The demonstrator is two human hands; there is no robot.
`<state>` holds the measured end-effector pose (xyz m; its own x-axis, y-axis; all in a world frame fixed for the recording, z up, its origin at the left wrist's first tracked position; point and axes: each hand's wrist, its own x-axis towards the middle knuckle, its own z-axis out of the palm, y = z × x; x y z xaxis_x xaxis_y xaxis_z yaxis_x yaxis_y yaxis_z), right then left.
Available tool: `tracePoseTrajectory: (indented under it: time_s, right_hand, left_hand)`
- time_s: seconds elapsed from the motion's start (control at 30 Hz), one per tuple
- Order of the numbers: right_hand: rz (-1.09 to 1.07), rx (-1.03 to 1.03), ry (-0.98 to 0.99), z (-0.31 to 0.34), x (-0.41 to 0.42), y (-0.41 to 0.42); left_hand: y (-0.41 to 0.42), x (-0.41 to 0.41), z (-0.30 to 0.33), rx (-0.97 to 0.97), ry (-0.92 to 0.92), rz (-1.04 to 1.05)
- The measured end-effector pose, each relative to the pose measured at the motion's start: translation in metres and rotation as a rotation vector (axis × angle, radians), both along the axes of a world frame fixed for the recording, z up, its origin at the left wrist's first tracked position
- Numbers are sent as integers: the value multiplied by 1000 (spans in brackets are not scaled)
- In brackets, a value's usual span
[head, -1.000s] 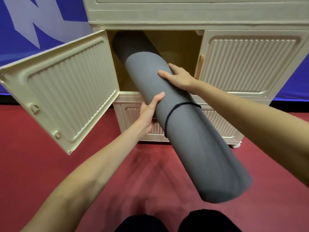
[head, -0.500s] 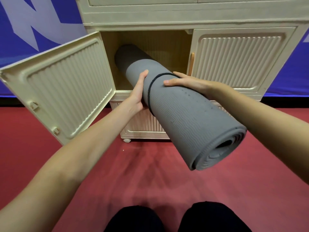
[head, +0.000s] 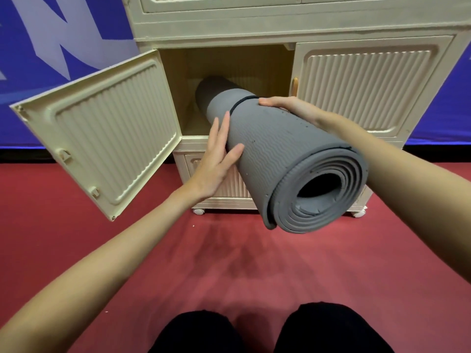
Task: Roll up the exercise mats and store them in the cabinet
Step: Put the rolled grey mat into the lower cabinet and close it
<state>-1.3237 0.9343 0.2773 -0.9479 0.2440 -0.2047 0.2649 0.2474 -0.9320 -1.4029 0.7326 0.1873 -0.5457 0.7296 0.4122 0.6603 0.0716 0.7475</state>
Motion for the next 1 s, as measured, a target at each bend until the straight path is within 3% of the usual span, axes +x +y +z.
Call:
tracePoseTrajectory:
  time_s: [0.13, 0.23, 0.33, 0.57, 0.7, 0.77, 1.0]
  right_hand:
    - [-69, -69, -24, -7, 7, 2]
    - [-113, -8, -81, -11, 6, -1]
    - [-140, 40, -107, -12, 2, -2]
    - [-147, -35, -87, -7, 13, 2]
    - [-419, 206, 108, -22, 14, 22]
    - [-517, 209, 186, -25, 11, 32]
    - [-406, 78, 123, -26, -6, 45]
  left_hand:
    - [-17, 7, 23, -11, 509, -202]
    - [-19, 13, 30, -194, 657, -277]
    - [-17, 18, 23, -227, 766, -271]
    - [-2, 5, 27, -5, 832, -235]
    - [-1, 5, 32, 19, 859, -228]
    - [-2, 3, 33, 0, 876, -242]
    - [-6, -3, 39, 12, 882, -249]
